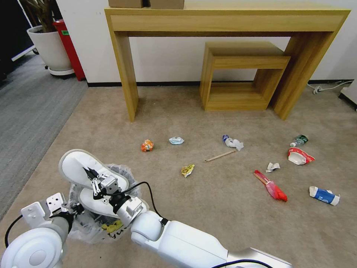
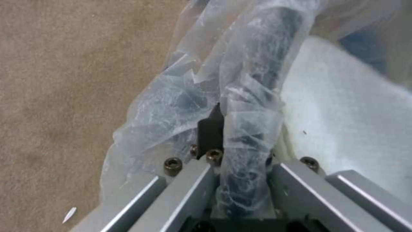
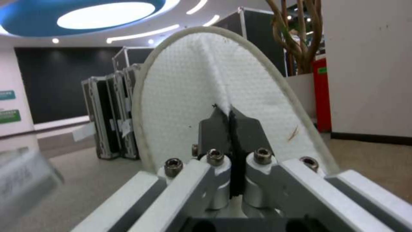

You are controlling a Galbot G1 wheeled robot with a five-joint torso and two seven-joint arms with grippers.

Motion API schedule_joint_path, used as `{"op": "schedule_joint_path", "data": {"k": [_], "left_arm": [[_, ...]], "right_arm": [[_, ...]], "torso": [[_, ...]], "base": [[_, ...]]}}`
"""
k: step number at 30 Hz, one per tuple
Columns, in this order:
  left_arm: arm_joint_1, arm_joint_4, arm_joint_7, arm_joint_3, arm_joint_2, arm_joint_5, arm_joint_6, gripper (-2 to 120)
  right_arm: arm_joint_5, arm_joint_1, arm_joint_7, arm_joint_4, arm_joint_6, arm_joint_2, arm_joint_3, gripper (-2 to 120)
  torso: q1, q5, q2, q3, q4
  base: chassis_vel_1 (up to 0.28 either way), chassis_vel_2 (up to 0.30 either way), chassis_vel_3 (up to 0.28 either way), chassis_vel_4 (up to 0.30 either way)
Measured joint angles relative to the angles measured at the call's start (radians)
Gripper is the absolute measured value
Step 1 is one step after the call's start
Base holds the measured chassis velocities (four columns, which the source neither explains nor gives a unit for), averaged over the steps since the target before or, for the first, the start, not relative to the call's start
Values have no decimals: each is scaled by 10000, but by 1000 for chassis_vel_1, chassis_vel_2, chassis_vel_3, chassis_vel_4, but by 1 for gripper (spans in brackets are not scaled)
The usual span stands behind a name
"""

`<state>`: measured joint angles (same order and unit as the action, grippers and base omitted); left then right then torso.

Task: Pick up the trash bin and place the garbage on the floor into it.

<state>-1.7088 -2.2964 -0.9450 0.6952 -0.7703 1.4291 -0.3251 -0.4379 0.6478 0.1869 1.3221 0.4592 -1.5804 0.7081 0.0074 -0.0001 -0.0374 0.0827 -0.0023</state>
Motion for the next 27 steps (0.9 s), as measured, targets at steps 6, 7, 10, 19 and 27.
{"op": "schedule_joint_path", "data": {"k": [6, 7, 10, 19, 27], "left_arm": [[-8, 54, 17, -69, -29, -80, 0, 0], [-8, 54, 17, -69, -29, -80, 0, 0], [-11, 78, 23, -113, -84, -142, -2, 0], [-44, 165, 41, -141, -233, -265, -11, 0], [-41, 181, 42, -122, -273, -283, -13, 0]], "right_arm": [[-114, -78, 2, -11, 0, -274, 1, 0], [-114, -78, 2, -11, 0, -274, 1, 0], [-110, -41, -9, -32, -6, -276, -9, 0], [-483, -43, -51, 240, -133, -287, -89, 0], [-508, 437, -141, -53, -94, -285, 82, 0]], "torso": [[0, 0, 0, 0, 1], [0, 0, 0, 0, 1], [0, 0, 0, 0, 0], [0, 1, 0, 0, 0], [0, 0, 0, 0, -1]], "base": [[0, 0, 0, 0], [0, 0, 0, 0], [0, 0, 0, 0], [0, 0, 0, 0], [0, 0, 0, 0]]}}
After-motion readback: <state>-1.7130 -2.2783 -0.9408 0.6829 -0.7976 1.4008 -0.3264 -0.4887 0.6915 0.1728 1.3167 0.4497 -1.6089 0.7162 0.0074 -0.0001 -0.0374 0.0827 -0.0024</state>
